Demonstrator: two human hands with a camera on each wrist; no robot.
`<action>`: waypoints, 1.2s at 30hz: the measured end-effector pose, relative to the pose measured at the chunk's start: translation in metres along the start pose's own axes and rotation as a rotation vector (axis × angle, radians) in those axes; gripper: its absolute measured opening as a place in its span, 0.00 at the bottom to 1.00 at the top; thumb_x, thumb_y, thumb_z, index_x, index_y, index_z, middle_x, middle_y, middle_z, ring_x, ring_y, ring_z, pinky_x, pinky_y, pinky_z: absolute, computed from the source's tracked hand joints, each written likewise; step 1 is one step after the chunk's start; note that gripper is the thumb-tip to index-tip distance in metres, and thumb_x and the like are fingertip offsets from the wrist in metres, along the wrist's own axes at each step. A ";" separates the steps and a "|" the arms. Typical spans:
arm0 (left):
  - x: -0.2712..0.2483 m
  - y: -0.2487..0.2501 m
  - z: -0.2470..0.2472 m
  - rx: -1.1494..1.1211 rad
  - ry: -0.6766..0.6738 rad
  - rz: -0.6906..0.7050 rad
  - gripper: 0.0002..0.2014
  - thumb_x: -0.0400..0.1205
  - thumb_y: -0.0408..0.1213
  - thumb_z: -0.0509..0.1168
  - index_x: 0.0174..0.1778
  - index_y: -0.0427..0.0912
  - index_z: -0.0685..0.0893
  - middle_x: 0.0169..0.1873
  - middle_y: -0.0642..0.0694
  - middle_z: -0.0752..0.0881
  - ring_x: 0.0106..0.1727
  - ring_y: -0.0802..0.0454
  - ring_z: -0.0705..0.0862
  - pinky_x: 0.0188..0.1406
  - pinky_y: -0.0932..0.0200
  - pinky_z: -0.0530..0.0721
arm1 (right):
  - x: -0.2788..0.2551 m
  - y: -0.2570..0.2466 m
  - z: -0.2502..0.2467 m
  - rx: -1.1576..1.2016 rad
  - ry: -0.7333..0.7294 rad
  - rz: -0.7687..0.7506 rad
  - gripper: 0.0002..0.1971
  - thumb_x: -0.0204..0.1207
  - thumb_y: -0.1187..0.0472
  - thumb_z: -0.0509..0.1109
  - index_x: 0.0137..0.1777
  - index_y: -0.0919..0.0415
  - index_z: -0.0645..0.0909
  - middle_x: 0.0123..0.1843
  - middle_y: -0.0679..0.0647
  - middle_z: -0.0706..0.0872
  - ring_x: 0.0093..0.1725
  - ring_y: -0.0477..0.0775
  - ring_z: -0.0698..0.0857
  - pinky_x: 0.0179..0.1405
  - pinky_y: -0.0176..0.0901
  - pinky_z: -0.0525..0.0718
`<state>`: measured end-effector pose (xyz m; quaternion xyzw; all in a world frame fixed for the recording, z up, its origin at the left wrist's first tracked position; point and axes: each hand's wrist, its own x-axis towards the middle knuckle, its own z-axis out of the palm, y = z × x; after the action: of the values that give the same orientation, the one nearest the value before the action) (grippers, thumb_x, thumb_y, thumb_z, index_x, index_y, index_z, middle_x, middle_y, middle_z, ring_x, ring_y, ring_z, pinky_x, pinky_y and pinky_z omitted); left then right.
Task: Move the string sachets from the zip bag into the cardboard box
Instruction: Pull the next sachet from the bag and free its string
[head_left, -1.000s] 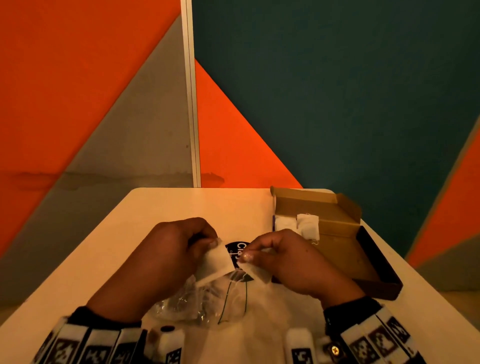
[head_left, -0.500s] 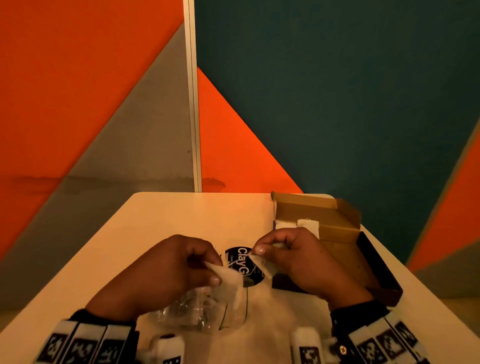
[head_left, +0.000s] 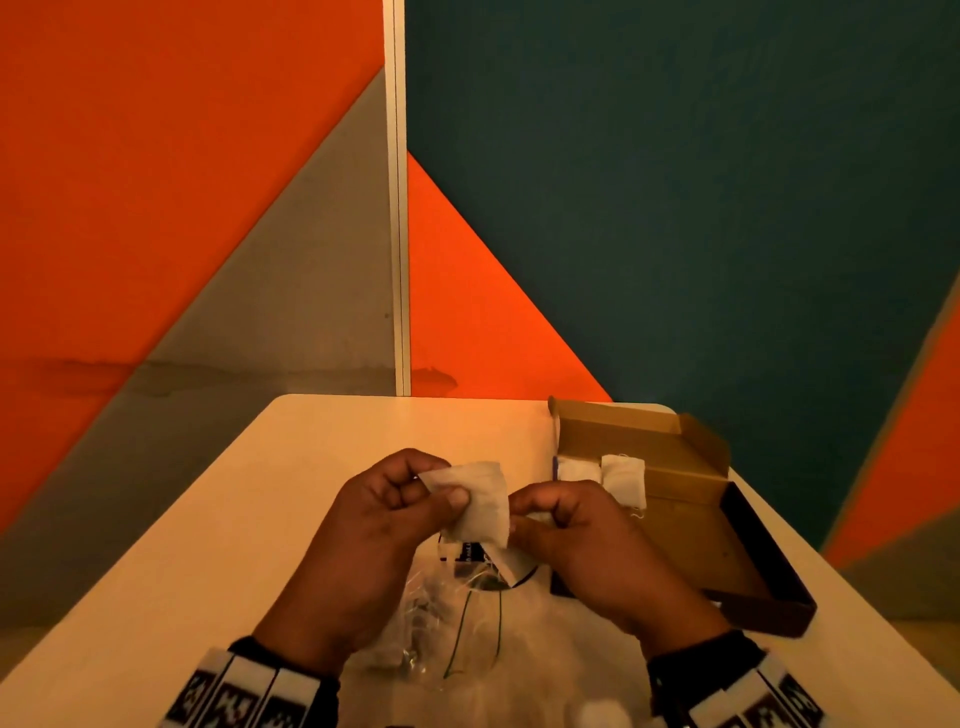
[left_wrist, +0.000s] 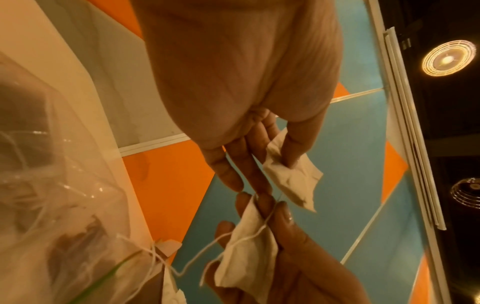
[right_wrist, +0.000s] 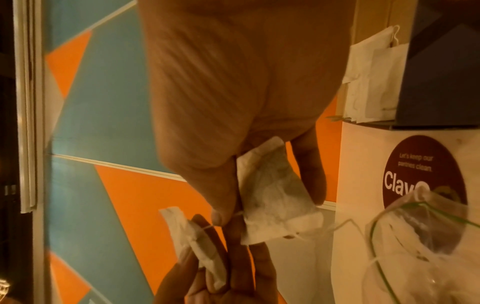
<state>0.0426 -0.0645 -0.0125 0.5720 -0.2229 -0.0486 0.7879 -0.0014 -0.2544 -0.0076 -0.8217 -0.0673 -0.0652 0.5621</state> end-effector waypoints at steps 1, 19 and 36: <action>0.000 0.000 0.001 -0.042 0.014 -0.004 0.09 0.64 0.38 0.78 0.38 0.45 0.89 0.36 0.39 0.89 0.41 0.46 0.87 0.49 0.46 0.82 | 0.000 0.001 0.000 -0.010 -0.008 0.004 0.08 0.81 0.63 0.72 0.47 0.53 0.94 0.46 0.47 0.95 0.48 0.50 0.92 0.49 0.41 0.90; -0.001 -0.007 0.017 0.045 0.131 -0.033 0.08 0.73 0.21 0.74 0.38 0.39 0.89 0.40 0.37 0.91 0.39 0.44 0.90 0.38 0.52 0.88 | 0.011 0.008 0.020 0.456 0.180 0.010 0.27 0.75 0.76 0.74 0.63 0.42 0.81 0.57 0.56 0.93 0.55 0.61 0.93 0.48 0.65 0.92; 0.000 -0.005 0.008 0.123 0.197 0.016 0.14 0.74 0.22 0.74 0.52 0.40 0.83 0.41 0.25 0.83 0.40 0.37 0.87 0.32 0.53 0.87 | 0.004 0.002 0.012 0.541 0.057 0.058 0.12 0.81 0.62 0.70 0.63 0.58 0.86 0.58 0.65 0.92 0.59 0.71 0.89 0.64 0.74 0.84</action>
<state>0.0404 -0.0736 -0.0145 0.6196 -0.1514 0.0282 0.7696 0.0034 -0.2440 -0.0129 -0.6410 -0.0426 -0.0518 0.7646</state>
